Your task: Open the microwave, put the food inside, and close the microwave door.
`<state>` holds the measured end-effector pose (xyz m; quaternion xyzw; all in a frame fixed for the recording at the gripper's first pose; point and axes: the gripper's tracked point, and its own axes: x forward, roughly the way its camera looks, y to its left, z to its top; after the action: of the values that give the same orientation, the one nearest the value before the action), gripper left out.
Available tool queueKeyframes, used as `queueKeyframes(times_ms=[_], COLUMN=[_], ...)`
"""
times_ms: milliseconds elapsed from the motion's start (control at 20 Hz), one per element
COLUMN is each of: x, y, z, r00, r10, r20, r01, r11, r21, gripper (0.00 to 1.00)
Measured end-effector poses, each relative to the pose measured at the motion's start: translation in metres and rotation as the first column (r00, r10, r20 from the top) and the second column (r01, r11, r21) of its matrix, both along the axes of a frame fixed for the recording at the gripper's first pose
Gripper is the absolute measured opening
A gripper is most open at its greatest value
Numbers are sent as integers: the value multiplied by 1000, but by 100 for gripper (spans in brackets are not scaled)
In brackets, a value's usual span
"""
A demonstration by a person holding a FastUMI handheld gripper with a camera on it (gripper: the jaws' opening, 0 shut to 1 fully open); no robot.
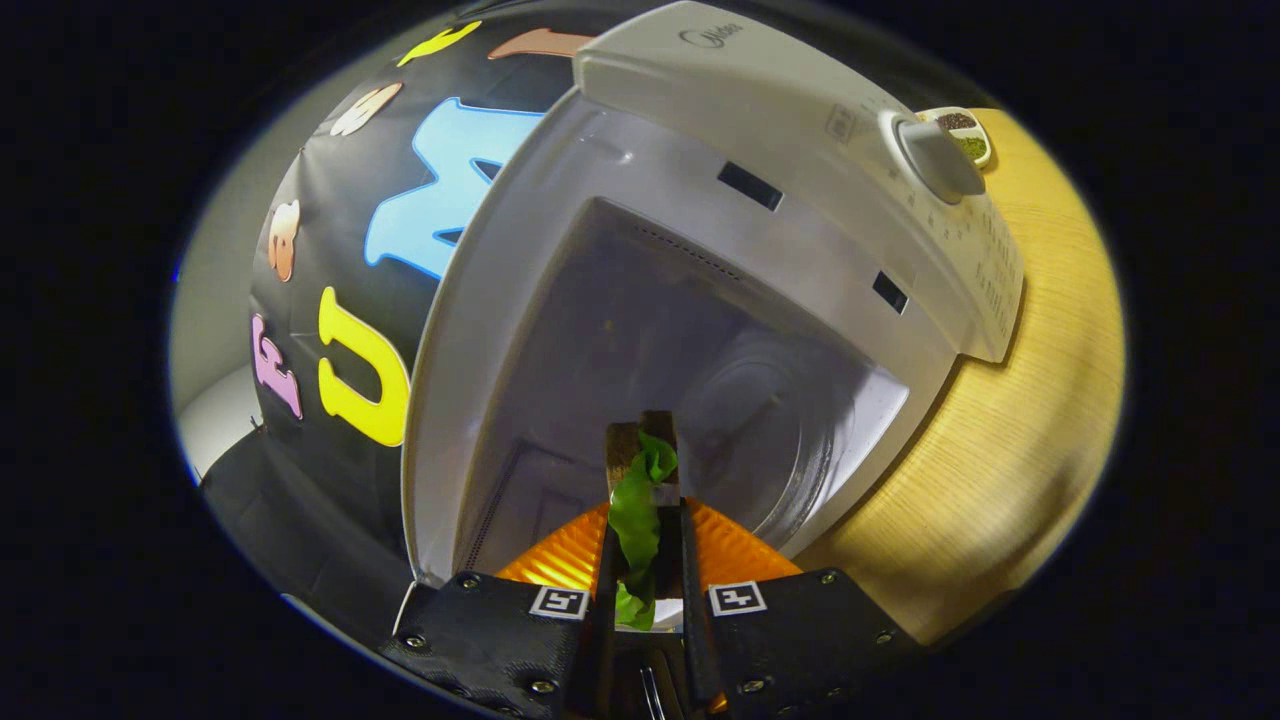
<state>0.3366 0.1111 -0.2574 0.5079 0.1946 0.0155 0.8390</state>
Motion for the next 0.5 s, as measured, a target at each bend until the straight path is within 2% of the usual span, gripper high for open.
queueKeyframes(times_ms=[250, 350, 400, 450, 500], x=[10, 6, 5, 5, 4], y=[-1, -7, -9, -12, -13], z=[-15, -17, -17, -14, -11], r00=[1000, 999, 999, 999, 1000], r10=[-12, -15, -15, -10, -8], r20=[-28, -42, -42, -33, -29], r01=[11, 12, 11, 6, 5], r11=[999, 997, 994, 993, 993], r21=[-40, -83, -104, -116, -115], gripper=[29, 40, 40, 58, 59])
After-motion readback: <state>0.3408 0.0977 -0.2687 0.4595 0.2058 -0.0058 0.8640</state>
